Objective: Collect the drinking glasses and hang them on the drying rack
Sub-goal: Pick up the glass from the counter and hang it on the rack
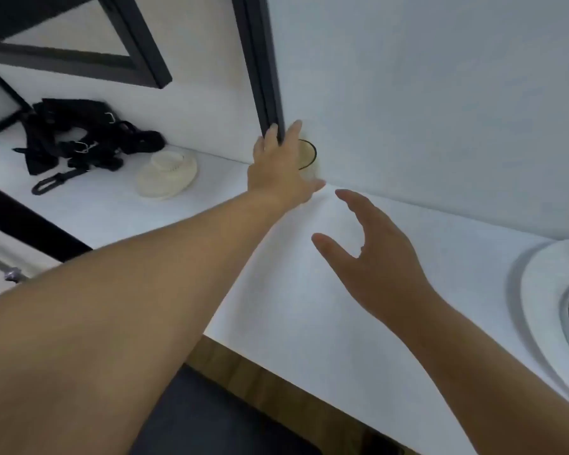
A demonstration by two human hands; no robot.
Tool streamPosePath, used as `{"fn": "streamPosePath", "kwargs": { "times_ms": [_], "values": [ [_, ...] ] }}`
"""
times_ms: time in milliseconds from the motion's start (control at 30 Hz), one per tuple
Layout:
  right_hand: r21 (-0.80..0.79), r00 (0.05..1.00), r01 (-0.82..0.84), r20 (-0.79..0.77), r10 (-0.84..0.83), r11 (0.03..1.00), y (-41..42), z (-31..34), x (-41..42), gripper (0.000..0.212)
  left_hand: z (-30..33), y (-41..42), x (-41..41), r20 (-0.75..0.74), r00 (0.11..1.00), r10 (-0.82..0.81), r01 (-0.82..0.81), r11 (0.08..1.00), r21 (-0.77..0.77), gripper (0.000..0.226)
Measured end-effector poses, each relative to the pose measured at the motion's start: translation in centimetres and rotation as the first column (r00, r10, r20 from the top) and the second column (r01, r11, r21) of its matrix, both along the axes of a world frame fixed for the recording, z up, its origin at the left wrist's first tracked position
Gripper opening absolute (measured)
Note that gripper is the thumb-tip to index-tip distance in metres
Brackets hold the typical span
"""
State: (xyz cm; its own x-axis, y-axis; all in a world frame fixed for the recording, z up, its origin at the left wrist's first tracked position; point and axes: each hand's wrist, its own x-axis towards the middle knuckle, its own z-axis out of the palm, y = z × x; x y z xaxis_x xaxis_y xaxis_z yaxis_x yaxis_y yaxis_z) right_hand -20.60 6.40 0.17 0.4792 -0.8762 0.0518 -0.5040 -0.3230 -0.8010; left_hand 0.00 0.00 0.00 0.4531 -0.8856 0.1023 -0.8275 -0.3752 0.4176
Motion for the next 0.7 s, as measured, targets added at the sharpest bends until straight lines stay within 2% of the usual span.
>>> {"fn": "streamPosePath", "kwargs": {
  "times_ms": [167,267,367,533,600,700],
  "values": [
    [0.002,1.0,0.022,0.001,-0.022,1.0,0.1,-0.9,0.5,0.072,-1.6,-1.7,0.7,-0.116,0.987,0.113,-0.111,0.993,0.027,0.103],
    [0.011,1.0,0.022,-0.011,-0.022,1.0,0.2,-1.1,0.3,0.072,-2.2,-1.5,1.1,-0.113,0.989,0.099,-0.1,0.995,0.0,0.095],
    [0.036,0.999,0.042,-0.017,-0.041,0.998,0.2,-1.1,0.2,0.071,-2.2,-1.5,1.6,-0.175,0.981,0.087,-0.096,0.994,-0.044,0.09],
    [0.13,0.992,0.109,0.046,-0.116,0.985,0.0,-0.7,0.3,0.068,-2.3,-0.6,1.4,-0.275,0.96,0.045,-0.084,0.988,-0.13,0.092],
    [0.207,0.981,0.143,0.099,-0.166,0.968,-0.1,-0.4,0.3,0.066,-2.3,0.1,0.9,-0.301,0.954,0.007,-0.062,0.983,-0.173,0.091],
    [0.406,0.921,0.193,0.239,-0.307,0.893,-0.1,0.5,0.1,0.062,-1.3,1.5,-0.9,-0.325,0.944,-0.049,-0.033,0.97,-0.242,0.093]
  ]
}}
